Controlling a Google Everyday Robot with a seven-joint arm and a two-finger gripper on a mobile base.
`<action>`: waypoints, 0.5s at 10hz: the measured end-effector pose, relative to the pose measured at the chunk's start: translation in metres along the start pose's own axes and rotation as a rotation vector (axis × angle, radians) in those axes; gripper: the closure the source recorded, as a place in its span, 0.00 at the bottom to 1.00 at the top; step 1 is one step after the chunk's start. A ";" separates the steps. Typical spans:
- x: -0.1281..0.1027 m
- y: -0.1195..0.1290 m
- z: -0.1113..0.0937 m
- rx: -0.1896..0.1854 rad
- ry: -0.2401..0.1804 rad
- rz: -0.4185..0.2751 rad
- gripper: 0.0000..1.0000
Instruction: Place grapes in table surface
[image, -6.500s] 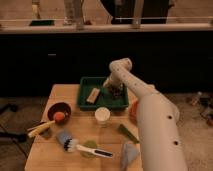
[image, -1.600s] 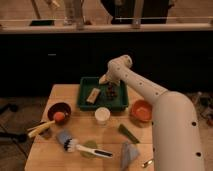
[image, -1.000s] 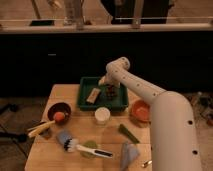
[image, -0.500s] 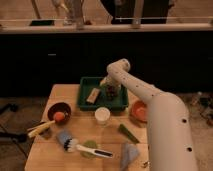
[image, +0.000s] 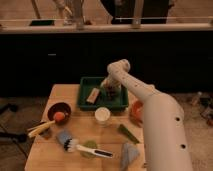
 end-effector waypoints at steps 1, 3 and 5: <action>-0.001 0.000 0.003 -0.001 -0.010 0.003 0.20; -0.001 0.002 0.009 -0.007 -0.031 0.008 0.20; -0.002 0.003 0.014 -0.011 -0.049 0.009 0.30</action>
